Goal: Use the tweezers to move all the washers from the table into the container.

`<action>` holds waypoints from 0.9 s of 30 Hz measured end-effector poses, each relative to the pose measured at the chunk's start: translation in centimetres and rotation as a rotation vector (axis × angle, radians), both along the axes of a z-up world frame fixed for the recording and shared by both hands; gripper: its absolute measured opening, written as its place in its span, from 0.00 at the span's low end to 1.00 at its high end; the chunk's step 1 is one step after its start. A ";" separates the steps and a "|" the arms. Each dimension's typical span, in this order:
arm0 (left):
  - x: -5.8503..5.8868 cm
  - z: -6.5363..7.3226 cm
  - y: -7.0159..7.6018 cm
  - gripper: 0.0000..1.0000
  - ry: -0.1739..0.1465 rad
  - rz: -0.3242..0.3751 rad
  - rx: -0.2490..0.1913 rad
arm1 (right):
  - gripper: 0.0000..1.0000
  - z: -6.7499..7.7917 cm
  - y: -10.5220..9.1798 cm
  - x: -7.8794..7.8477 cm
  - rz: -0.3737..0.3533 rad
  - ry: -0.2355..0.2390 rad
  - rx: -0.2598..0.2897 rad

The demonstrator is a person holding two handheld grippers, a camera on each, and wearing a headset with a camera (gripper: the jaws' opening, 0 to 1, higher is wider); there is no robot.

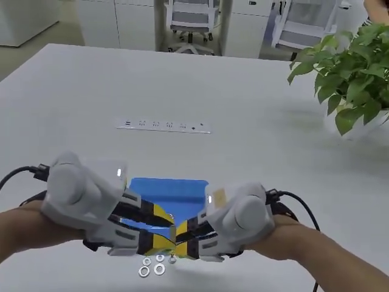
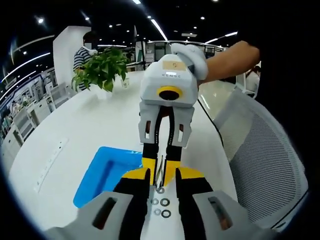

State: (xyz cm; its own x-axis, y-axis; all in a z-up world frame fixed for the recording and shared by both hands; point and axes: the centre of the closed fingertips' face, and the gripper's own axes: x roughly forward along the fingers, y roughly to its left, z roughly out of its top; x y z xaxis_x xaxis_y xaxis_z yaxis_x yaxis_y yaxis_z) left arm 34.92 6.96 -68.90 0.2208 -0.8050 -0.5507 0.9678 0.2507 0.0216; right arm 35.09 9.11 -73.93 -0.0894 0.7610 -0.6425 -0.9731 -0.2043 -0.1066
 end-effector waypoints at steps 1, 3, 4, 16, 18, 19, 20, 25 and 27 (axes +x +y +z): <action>0.0 0.1 0.1 0.27 0.004 0.010 -0.006 | 0.09 0.3 0.0 0.0 0.003 0.000 0.003; -0.2 0.4 0.2 0.31 0.010 0.024 -0.024 | 0.09 0.7 0.1 -0.1 0.011 -0.003 0.004; -0.2 0.5 0.4 0.34 0.006 0.036 -0.031 | 0.09 1.0 0.2 -0.1 0.013 -0.009 0.005; -1.0 1.9 1.9 0.60 0.013 0.154 -0.103 | 0.09 3.3 0.5 0.4 0.028 -0.023 0.014; -1.1 1.9 2.1 0.65 0.015 0.174 -0.107 | 0.09 3.6 0.6 0.7 0.036 -0.031 0.014; -1.2 1.9 2.2 0.68 0.017 0.181 -0.107 | 0.09 3.7 0.7 0.8 0.037 -0.030 0.014; -1.3 2.0 2.2 0.70 0.013 0.186 -0.115 | 0.09 3.8 0.7 0.8 0.038 -0.030 0.014; -1.8 2.2 2.5 0.77 0.009 0.224 -0.135 | 0.09 4.4 1.0 1.4 0.036 -0.035 0.024; -2.0 2.1 2.7 0.80 0.002 0.237 -0.135 | 0.09 4.4 1.0 1.7 0.035 -0.045 0.022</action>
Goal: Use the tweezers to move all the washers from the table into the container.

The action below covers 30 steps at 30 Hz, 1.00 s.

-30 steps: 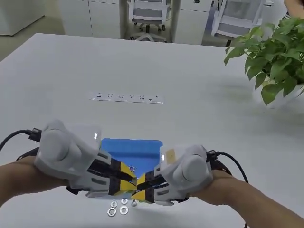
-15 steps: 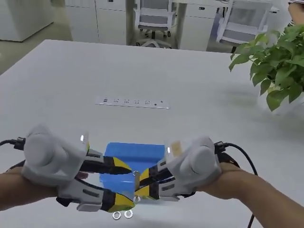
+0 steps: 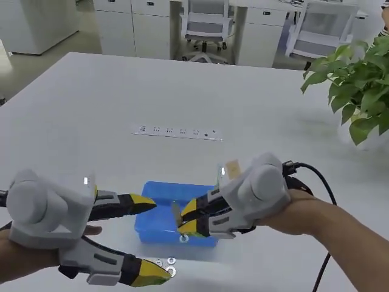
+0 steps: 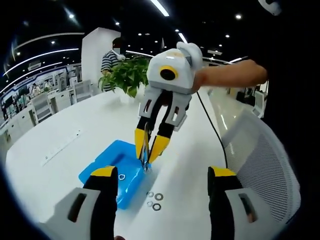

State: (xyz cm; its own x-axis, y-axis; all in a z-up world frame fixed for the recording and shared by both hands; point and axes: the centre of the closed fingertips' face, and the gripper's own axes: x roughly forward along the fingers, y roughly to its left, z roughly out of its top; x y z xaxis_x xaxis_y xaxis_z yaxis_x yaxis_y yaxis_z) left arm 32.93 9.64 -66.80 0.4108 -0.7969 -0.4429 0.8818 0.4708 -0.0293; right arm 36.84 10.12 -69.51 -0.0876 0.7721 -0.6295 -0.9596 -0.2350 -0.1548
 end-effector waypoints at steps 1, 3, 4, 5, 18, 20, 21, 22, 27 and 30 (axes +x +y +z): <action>0.0 -0.1 0.3 0.82 0.001 0.011 -0.002 | 0.09 0.1 0.0 0.2 -0.002 0.000 0.000; -0.2 -0.1 0.5 0.85 -0.001 0.025 -0.002 | 0.09 0.2 0.0 0.6 -0.009 -0.001 0.005; -0.4 -0.1 0.6 0.85 0.003 0.035 -0.008 | 0.09 0.2 -0.1 0.8 -0.013 -0.003 0.007; -0.4 -0.2 0.8 0.86 0.010 0.043 -0.011 | 0.09 0.3 -0.1 1.1 -0.018 -0.005 0.009; -0.5 -0.2 2.1 0.99 -0.004 0.112 -0.009 | 0.09 -0.2 -1.0 4.5 -0.069 -0.037 0.018; -0.4 -0.1 2.1 0.99 -0.008 0.123 -0.011 | 0.09 -0.5 -1.1 4.9 -0.073 -0.036 0.014; -0.3 -0.1 2.2 0.99 -0.010 0.126 -0.012 | 0.09 -0.7 -1.1 4.9 -0.073 -0.037 0.010; -0.2 -0.1 2.2 0.99 -0.010 0.128 -0.013 | 0.09 -0.8 -1.1 5.0 -0.072 -0.039 0.009; 0.1 0.1 2.5 0.99 -0.016 0.139 -0.017 | 0.09 -1.6 -1.0 5.5 -0.073 -0.031 0.007; 0.3 0.0 2.6 0.99 -0.016 0.143 -0.014 | 0.09 -1.9 -0.9 5.8 -0.074 -0.024 0.011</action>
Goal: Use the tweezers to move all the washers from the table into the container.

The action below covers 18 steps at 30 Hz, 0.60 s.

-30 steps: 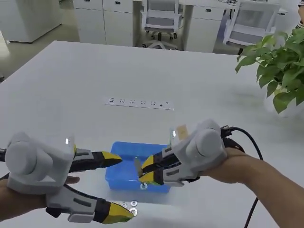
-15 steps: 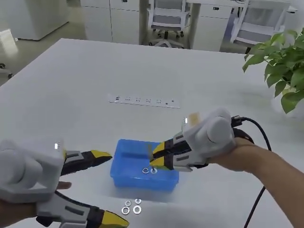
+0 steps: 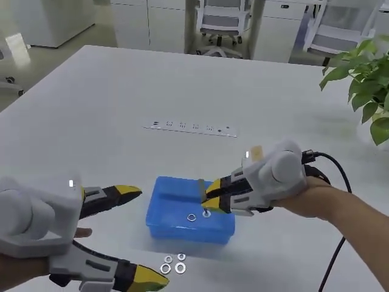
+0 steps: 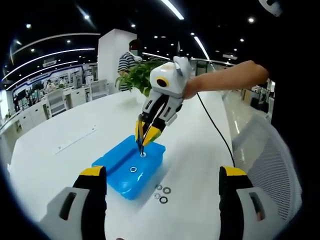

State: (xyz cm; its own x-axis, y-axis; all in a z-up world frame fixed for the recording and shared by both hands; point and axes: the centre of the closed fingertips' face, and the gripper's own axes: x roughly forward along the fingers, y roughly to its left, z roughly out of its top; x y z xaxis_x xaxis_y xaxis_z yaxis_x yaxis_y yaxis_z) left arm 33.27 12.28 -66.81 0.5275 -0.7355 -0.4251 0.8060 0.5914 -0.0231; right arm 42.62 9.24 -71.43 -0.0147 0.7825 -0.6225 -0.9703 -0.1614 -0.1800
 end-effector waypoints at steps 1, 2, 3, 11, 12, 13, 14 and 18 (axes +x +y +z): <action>0.1 0.0 0.0 0.99 0.000 0.000 0.001 | 0.09 -0.1 0.0 0.1 0.000 0.001 -0.001; 0.1 0.0 0.0 0.99 0.000 0.001 0.001 | 0.09 -0.3 0.0 0.1 0.002 0.005 -0.003; 0.2 0.0 0.1 0.99 0.000 0.003 0.001 | 0.09 -0.4 0.1 0.1 0.002 0.007 -0.004; 1.1 -0.4 0.3 0.99 0.004 0.007 0.003 | 0.09 -2.0 0.1 0.0 0.015 0.031 -0.019; 1.2 -0.4 0.3 0.99 0.005 0.007 0.003 | 0.09 -2.2 0.1 0.0 0.017 0.034 -0.020; 1.3 -0.4 0.2 0.99 0.005 0.007 0.003 | 0.09 -2.3 0.1 -0.1 0.019 0.035 -0.022; 1.5 -0.4 0.1 0.99 0.005 0.008 0.005 | 0.09 -2.5 0.2 -0.1 0.023 0.037 -0.023; 1.8 -0.5 -0.1 0.99 0.008 0.007 0.004 | 0.09 -3.1 0.3 -0.1 0.023 0.051 -0.022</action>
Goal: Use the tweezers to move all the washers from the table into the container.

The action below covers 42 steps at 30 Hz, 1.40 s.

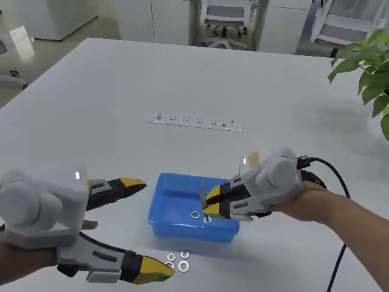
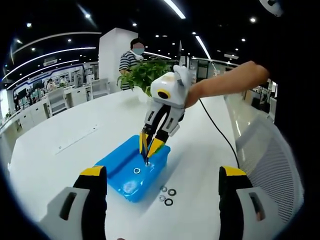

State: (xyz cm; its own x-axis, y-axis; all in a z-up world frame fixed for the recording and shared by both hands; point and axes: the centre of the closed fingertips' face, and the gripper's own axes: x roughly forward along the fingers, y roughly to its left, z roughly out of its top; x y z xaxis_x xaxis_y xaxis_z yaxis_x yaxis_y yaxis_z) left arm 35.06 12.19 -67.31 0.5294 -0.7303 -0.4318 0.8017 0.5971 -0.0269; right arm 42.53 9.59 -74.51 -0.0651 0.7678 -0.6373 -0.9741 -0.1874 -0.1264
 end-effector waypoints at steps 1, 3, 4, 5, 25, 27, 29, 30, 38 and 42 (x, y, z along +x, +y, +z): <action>0.1 0.0 0.0 0.98 0.000 0.000 0.000 | 0.09 -0.1 0.0 0.0 0.000 0.002 0.000; 0.2 0.0 -0.2 0.96 -0.003 -0.007 -0.002 | 0.09 -0.4 0.1 0.0 0.000 0.007 -0.002; 0.2 0.0 -0.2 0.94 -0.004 -0.008 -0.003 | 0.09 -0.6 0.1 0.0 -0.001 0.011 -0.003; 0.4 0.0 -0.2 0.94 -0.002 -0.008 -0.002 | 0.09 -0.7 0.1 0.0 -0.001 0.014 -0.003; 4.0 -0.1 -1.1 0.44 -0.057 -0.050 0.049 | 0.09 -1.2 0.2 0.0 0.002 0.033 0.013; 4.3 -0.2 -1.5 0.38 -0.063 -0.071 0.067 | 0.09 -1.2 0.1 0.0 0.002 0.033 0.013; 4.8 -0.4 -1.7 0.33 -0.067 -0.084 0.082 | 0.09 -1.2 0.1 0.0 0.004 0.032 0.012; 5.0 -0.4 -1.8 0.32 -0.067 -0.088 0.083 | 0.09 -1.2 0.1 0.0 0.007 0.030 0.011; 6.2 -0.9 -2.5 0.23 -0.086 -0.104 0.103 | 0.10 -1.2 0.1 0.0 0.003 0.033 0.014; 6.7 -1.4 -3.2 0.20 -0.093 -0.134 0.117 | 0.10 -1.2 0.0 0.0 0.004 0.033 0.016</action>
